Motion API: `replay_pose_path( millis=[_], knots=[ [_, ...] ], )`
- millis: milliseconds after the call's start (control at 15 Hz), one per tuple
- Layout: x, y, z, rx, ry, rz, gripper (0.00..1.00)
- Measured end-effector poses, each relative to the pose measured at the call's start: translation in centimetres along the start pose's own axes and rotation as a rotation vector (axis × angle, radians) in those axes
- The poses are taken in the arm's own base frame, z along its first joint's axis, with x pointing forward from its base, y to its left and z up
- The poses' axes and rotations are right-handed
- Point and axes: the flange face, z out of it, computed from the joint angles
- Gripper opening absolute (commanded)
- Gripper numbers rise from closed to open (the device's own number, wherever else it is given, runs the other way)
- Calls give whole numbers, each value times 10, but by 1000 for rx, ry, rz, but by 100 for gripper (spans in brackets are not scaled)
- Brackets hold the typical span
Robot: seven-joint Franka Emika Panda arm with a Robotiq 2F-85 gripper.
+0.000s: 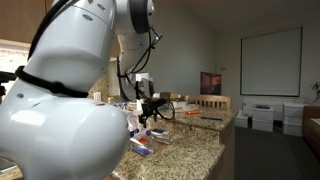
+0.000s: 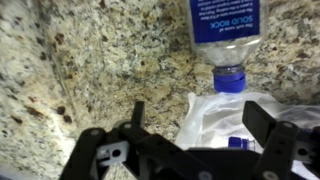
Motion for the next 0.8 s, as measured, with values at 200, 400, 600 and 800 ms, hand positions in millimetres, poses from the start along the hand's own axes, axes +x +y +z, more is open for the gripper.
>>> replay_pose_path(
  millis=[200, 400, 600, 800],
  knots=[
    [1, -2, 18, 77, 62, -107, 100],
    [-1, -1, 25, 161, 108, -175, 100],
    [-12, 3, 22, 239, 90, -192, 100],
    [-22, 8, 4, 267, 42, -189, 100]
  ],
)
